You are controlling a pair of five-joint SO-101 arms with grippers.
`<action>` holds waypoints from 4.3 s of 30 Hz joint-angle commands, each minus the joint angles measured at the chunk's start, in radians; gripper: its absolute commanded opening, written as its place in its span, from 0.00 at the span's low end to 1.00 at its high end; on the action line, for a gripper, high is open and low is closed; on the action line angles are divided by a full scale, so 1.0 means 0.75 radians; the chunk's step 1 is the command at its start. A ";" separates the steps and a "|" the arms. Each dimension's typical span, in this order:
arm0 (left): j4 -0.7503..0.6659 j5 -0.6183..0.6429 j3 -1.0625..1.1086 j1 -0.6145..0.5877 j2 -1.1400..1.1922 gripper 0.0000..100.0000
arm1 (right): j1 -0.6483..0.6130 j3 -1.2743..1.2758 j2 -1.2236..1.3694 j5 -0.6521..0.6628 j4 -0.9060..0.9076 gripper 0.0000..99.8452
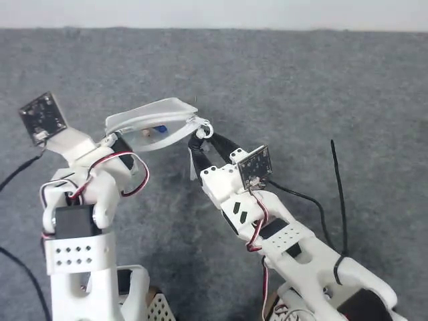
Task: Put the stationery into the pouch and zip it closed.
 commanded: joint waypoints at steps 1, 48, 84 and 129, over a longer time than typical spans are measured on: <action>-0.049 0.014 -0.009 0.010 -0.012 0.01 | -0.007 0.006 -0.013 0.037 -0.021 0.06; -0.049 0.012 -0.009 0.012 -0.006 0.01 | 0.034 -0.254 -0.083 -0.070 0.408 0.16; -0.051 0.012 -0.007 0.012 -0.004 0.01 | 0.038 -0.274 -0.081 -0.063 0.382 0.04; -0.014 -0.573 -0.247 0.219 -0.014 0.26 | -0.496 0.023 -1.650 0.540 1.822 0.01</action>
